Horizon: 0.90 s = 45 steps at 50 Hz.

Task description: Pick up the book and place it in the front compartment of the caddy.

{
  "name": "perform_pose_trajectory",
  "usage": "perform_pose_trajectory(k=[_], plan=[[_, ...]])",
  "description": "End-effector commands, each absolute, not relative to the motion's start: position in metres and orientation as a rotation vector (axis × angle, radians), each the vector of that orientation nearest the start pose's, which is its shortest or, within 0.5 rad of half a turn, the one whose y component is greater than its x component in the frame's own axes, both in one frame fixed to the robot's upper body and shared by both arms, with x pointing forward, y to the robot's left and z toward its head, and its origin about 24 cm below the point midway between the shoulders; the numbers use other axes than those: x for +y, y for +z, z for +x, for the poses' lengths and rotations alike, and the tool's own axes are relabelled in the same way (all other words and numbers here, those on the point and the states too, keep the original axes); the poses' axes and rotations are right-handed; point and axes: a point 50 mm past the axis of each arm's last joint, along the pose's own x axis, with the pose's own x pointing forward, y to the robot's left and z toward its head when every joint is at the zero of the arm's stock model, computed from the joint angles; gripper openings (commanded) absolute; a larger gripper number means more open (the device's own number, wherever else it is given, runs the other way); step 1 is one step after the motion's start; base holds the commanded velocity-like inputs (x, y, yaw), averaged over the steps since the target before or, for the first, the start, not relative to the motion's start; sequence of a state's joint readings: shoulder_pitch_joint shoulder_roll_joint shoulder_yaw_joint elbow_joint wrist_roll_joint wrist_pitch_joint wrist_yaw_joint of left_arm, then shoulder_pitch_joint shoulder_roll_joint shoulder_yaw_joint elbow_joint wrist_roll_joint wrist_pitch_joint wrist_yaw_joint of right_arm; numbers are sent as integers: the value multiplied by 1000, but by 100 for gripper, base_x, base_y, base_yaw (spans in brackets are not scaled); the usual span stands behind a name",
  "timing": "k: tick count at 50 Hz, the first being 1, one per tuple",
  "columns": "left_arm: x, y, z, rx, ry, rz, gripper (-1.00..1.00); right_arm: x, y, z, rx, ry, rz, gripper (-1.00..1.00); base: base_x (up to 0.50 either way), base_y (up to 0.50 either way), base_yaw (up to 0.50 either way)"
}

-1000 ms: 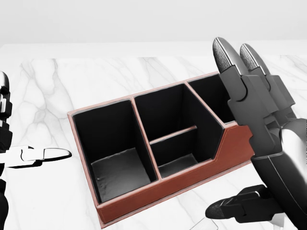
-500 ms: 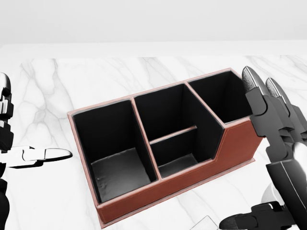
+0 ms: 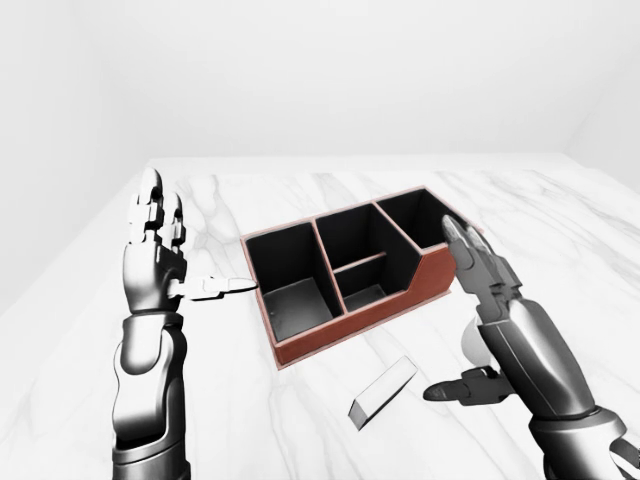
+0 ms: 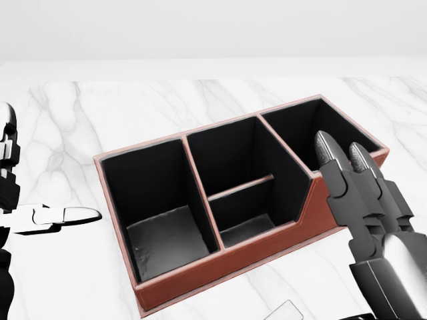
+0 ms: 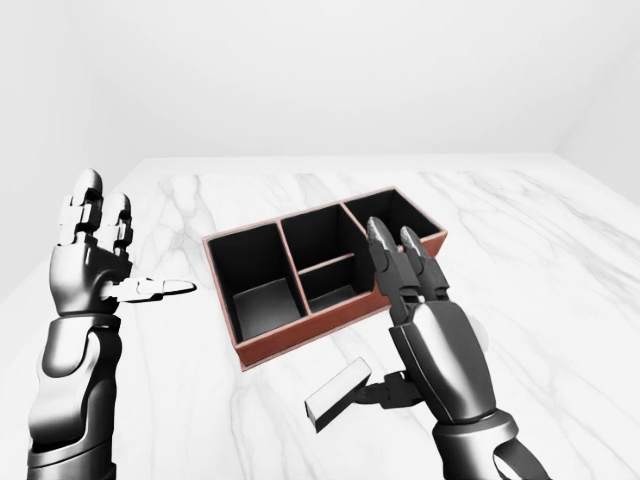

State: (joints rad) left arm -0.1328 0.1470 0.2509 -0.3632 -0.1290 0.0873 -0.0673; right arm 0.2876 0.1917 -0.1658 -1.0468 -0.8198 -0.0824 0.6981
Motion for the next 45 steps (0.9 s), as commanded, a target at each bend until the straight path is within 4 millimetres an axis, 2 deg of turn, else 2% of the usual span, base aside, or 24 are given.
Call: perform_pose_trajectory(k=[1,12,23,45], plan=[[212,157,255,-423,100,53,100,-155,182,143,-305,73,-946,100,0,0,0],[211,157,255,-420,99,54,100,-148,177,141,-288,135,-982,100,0,0,0],[213,158,255,-424,102,53,100,-130,171,143,-327,257,-1082,100,0,0,0],[213,158,255,-424,102,54,100,-125,157,149,-313,281,-1116,100,0,0,0]])
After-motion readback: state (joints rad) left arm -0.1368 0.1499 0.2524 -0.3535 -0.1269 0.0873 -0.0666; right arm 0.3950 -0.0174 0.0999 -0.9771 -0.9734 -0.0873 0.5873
